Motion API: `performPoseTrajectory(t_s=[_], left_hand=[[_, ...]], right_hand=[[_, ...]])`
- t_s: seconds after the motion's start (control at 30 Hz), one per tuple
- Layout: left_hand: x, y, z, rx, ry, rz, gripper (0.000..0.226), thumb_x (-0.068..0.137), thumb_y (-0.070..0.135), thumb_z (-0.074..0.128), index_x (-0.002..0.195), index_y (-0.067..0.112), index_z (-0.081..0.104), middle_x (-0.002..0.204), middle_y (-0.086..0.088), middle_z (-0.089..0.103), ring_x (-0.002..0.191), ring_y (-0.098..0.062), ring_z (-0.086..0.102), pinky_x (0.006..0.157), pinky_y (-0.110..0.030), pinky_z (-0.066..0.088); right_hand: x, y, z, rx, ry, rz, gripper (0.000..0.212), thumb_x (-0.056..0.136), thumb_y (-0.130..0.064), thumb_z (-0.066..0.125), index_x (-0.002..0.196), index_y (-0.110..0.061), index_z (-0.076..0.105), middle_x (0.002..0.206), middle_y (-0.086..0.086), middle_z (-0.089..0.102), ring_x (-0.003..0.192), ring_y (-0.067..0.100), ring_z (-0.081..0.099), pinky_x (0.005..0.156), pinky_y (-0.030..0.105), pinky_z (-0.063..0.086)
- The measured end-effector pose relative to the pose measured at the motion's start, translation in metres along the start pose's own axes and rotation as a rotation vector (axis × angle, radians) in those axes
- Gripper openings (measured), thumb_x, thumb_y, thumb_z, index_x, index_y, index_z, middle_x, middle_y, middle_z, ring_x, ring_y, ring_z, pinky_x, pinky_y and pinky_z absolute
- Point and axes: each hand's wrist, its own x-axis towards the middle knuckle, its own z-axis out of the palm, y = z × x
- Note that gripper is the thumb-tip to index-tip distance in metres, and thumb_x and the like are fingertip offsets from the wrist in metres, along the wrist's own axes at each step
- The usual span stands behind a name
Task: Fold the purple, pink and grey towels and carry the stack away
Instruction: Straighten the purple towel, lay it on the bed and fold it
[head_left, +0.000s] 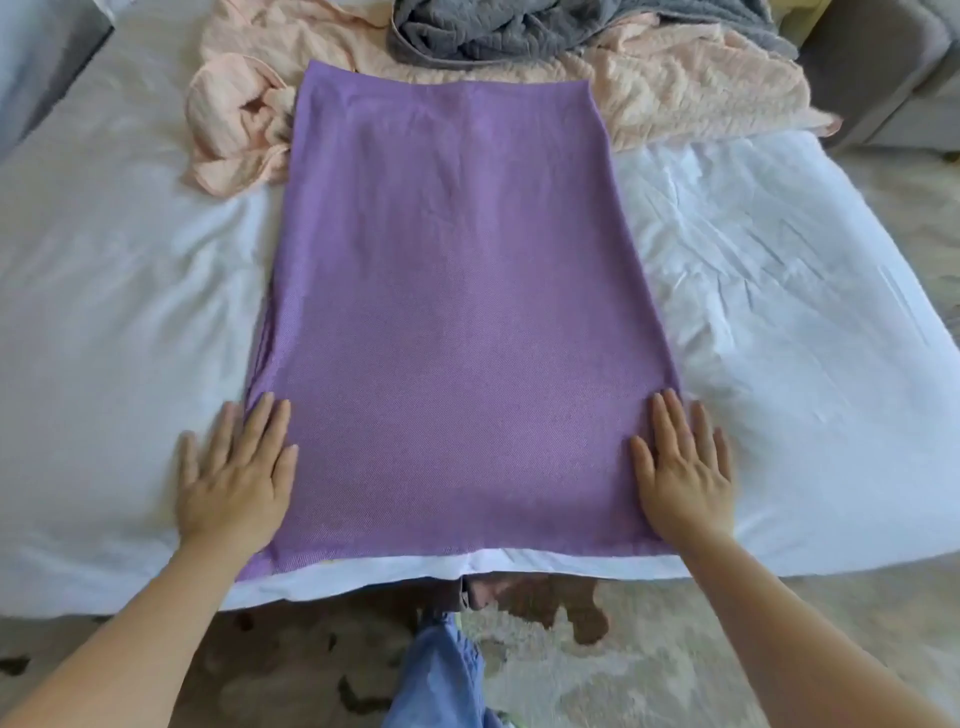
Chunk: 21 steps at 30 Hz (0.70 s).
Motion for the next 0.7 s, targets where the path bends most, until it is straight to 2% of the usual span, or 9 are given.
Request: performPoseTrajectory(t_s=[0.07,0.17,0.23,0.3,0.37,0.4,0.5,0.6,0.7], left_hand=[[-0.008,0.006,0.001,-0.066,0.021,-0.046,0.059,0.099,0.049,0.009,0.152,0.025,0.007,0.16,0.009,0.005,0.147,-0.023,0.015,0.117,-0.048,0.01],[-0.024,0.024,-0.005,-0.278,0.084,-0.136,0.053,0.1,0.03,0.035,0.15,0.013,0.028,0.158,-0.008,0.023,0.135,-0.039,0.034,0.109,-0.051,0.03],[-0.038,0.029,-0.006,-0.48,0.107,-0.22,0.056,0.097,0.019,0.047,0.149,0.016,0.028,0.151,-0.016,0.028,0.125,-0.041,0.041,0.101,-0.052,0.039],[-0.054,0.027,-0.008,-0.717,0.078,-0.287,0.062,0.095,0.015,0.051,0.15,0.024,0.024,0.144,-0.02,0.031,0.122,-0.037,0.042,0.097,-0.047,0.041],[-0.066,0.019,-0.013,-0.83,0.063,-0.263,0.056,0.094,0.013,0.053,0.145,0.026,0.032,0.141,-0.016,0.041,0.12,-0.036,0.046,0.092,-0.04,0.041],[-0.071,0.013,-0.017,-0.847,0.055,-0.248,0.047,0.095,0.015,0.053,0.138,0.025,0.039,0.138,-0.011,0.046,0.116,-0.034,0.05,0.087,-0.037,0.041],[-0.076,-0.004,-0.039,-0.942,-0.002,-0.28,0.014,0.094,0.02,0.056,0.106,0.025,0.058,0.117,-0.003,0.06,0.09,-0.023,0.055,0.07,-0.03,0.045],[-0.067,-0.016,-0.082,-1.268,-0.069,-0.365,0.007,0.092,0.022,0.061,0.088,0.024,0.066,0.096,-0.001,0.063,0.074,-0.014,0.054,0.047,-0.019,0.047],[-0.039,-0.016,-0.142,-1.626,-0.101,-0.386,0.012,0.092,0.017,0.06,0.084,0.011,0.067,0.074,0.005,0.069,0.063,-0.005,0.057,0.048,-0.013,0.048]], right_hand=[[-0.011,0.002,0.002,0.05,0.001,0.075,0.064,0.093,-0.06,0.01,0.151,-0.033,0.007,0.159,-0.014,0.008,0.147,0.013,0.004,0.119,0.035,0.004],[-0.03,-0.004,-0.002,0.182,0.042,0.165,0.062,0.095,-0.052,0.032,0.149,-0.025,0.02,0.156,-0.003,0.023,0.141,0.026,0.022,0.112,0.042,0.021],[-0.044,-0.004,-0.005,0.354,0.089,0.185,0.055,0.094,-0.038,0.049,0.144,-0.022,0.033,0.144,0.009,0.037,0.125,0.034,0.038,0.101,0.043,0.034],[-0.057,-0.001,-0.007,0.579,0.058,0.195,0.05,0.093,-0.023,0.055,0.14,-0.023,0.038,0.134,0.012,0.042,0.112,0.034,0.05,0.086,0.036,0.04],[-0.065,0.005,-0.014,0.681,-0.028,0.216,0.044,0.092,-0.017,0.056,0.133,-0.027,0.041,0.122,0.012,0.052,0.093,0.03,0.058,0.072,0.029,0.042],[-0.066,0.009,-0.018,0.707,-0.053,0.238,0.039,0.092,-0.017,0.057,0.126,-0.028,0.043,0.11,0.013,0.057,0.078,0.027,0.059,0.063,0.027,0.042],[-0.065,0.022,-0.041,0.841,-0.093,0.295,0.019,0.087,-0.017,0.065,0.1,-0.021,0.053,0.07,0.013,0.059,0.052,0.025,0.051,0.053,0.03,0.04],[-0.052,0.029,-0.079,1.028,-0.128,0.32,0.011,0.083,-0.012,0.071,0.079,-0.01,0.061,0.056,0.008,0.051,0.047,0.022,0.046,0.05,0.029,0.043],[-0.023,0.023,-0.127,1.203,-0.1,0.349,0.015,0.081,-0.013,0.074,0.075,-0.002,0.066,0.059,0.007,0.053,0.05,0.015,0.051,0.049,0.016,0.05]])
